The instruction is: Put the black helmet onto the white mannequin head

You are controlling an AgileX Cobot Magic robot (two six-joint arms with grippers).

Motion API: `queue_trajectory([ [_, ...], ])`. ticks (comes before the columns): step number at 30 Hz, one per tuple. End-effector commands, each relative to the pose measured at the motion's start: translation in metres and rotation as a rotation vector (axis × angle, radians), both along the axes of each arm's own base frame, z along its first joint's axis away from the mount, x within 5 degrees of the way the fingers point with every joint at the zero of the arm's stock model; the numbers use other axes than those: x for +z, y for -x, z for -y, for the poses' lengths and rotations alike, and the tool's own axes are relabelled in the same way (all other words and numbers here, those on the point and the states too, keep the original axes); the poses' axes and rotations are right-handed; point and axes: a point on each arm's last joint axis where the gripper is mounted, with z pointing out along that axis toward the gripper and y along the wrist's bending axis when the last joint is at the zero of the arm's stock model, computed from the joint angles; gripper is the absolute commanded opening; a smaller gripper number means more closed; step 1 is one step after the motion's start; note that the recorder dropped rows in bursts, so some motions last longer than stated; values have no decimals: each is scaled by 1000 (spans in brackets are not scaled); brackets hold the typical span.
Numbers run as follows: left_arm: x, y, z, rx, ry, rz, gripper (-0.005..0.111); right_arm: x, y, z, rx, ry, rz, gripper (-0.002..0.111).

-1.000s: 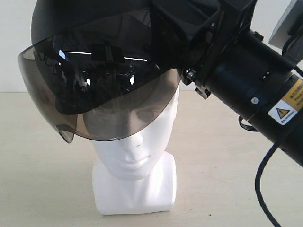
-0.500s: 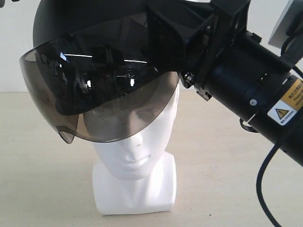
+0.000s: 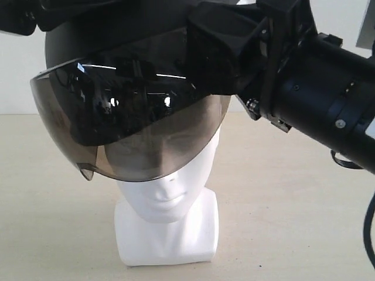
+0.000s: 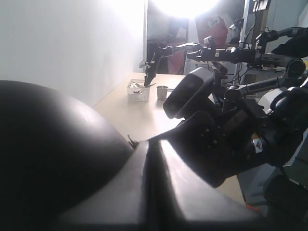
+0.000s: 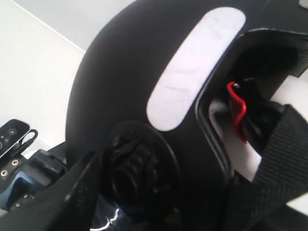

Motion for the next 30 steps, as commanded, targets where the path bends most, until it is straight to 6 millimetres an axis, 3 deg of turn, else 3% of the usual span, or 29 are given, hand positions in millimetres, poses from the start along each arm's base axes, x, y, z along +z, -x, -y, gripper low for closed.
queue_trajectory([
  [1,-25,-20,-3,127,-135,-36,4,-5,0,13,-77,160,28,50],
  [19,-34,-22,-1,86,-151,-92,4,-13,-3,16,-129,251,-19,50],
  [30,-35,-22,0,70,-154,-112,4,35,32,63,-297,110,115,50],
])
